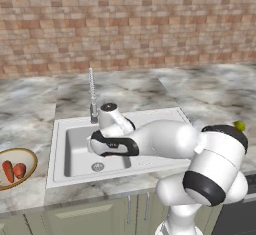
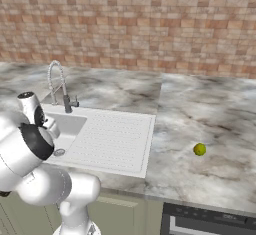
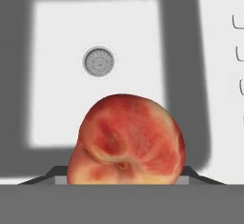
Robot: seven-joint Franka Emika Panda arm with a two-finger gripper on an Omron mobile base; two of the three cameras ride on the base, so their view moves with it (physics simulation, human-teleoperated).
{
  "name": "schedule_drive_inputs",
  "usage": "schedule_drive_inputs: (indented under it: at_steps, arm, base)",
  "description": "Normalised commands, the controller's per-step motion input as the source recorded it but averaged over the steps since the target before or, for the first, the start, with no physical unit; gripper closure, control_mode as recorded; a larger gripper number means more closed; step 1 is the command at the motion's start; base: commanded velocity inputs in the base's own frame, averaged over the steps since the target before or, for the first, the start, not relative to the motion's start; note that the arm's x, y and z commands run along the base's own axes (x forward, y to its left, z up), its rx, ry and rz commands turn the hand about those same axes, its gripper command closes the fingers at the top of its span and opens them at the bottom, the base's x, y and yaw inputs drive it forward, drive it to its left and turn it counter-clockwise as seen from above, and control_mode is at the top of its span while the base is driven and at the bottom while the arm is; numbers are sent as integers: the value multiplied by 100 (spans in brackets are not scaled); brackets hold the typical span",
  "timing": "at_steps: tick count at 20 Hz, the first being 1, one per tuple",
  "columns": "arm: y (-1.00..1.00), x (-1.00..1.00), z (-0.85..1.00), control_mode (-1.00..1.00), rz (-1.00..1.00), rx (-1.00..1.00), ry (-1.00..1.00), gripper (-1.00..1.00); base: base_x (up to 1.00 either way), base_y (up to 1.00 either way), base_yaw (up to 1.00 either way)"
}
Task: There is a mixed pile of frozen fruits and vegetables on the counter. Locate all the frozen vegetables and place the items in a bowl on the counter. Take all the frozen fruits and defrost them in a running sink.
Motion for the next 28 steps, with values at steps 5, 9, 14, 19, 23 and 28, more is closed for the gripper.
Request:
schedule_drive_inputs:
  at_steps: [5,9,14,19,23,28]
  arm:
    - [8,14,-19,-100,0,0,0,100]
    - [26,34,-24,-100,0,-3,0,100]
    - [17,52,-37,-100,0,-2,0,100]
    - [3,38,-19,-100,0,-2,-3,100]
    - [11,25,-20,-100,0,-2,-6,100]
    - [9,20,-32,-100,0,0,-3,100]
  base:
    - [0,0,0]
    - [0,0,0]
    - [0,0,0]
    - [0,0,0]
    - [0,0,0]
    - [0,0,0]
